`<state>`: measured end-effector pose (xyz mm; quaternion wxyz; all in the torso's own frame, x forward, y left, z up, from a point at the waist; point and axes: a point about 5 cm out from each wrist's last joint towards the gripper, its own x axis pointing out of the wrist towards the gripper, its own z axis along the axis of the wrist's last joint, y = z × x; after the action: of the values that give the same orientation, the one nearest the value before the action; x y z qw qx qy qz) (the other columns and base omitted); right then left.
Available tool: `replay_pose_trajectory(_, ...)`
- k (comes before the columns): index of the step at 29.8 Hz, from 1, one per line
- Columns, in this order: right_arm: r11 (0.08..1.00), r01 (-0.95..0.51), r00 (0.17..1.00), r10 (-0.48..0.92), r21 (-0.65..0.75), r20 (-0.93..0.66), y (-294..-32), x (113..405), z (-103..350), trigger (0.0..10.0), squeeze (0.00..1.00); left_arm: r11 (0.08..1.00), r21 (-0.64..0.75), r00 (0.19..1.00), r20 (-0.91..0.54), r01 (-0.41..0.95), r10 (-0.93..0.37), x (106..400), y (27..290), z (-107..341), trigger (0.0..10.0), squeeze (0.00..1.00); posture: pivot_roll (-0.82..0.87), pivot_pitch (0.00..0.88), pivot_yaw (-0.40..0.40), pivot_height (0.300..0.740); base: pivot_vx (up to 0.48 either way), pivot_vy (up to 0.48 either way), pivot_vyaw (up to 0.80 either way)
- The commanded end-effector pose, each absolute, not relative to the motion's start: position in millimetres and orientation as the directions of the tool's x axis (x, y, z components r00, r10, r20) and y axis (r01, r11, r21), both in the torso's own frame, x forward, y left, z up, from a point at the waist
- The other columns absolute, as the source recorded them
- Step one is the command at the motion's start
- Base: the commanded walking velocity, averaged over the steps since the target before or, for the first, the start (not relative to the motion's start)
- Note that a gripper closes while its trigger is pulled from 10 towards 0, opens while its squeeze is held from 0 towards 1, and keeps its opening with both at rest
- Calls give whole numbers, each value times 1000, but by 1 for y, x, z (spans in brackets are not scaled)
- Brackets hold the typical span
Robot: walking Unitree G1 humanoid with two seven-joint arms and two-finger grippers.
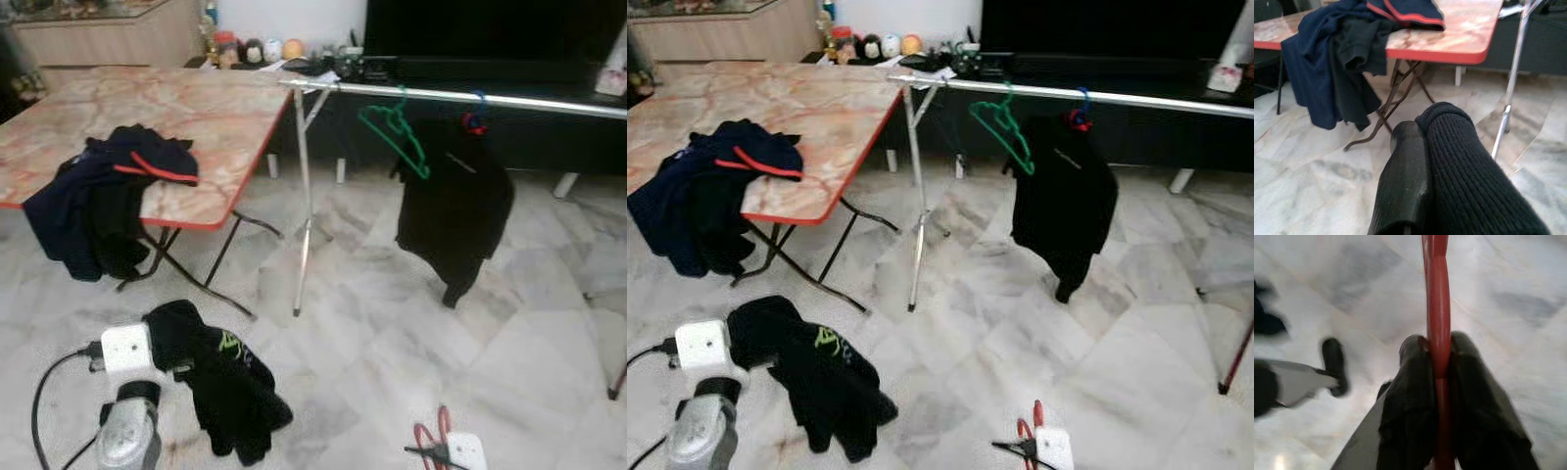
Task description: Hang hanger
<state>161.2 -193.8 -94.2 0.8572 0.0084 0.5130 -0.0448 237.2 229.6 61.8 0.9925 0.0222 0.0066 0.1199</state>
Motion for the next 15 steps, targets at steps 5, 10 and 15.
replay_pose_trajectory(5,995,99,445,-73,-32,-892,-196,152,-98,10000,0,972,41,973,21,-229,229,240,223,78,10000,0,-42,0,59,740,0,480,0)
replay_pose_trajectory(10,995,99,445,-74,-34,-892,-196,152,-98,10000,0,973,40,973,18,-229,228,242,223,81,10000,0,-42,0,56,740,0,480,0)
replay_pose_trajectory(15,994,103,448,-78,-35,-891,-198,153,-97,10000,0,974,33,975,19,-224,224,244,224,86,10000,0,-48,0,53,740,0,480,0)
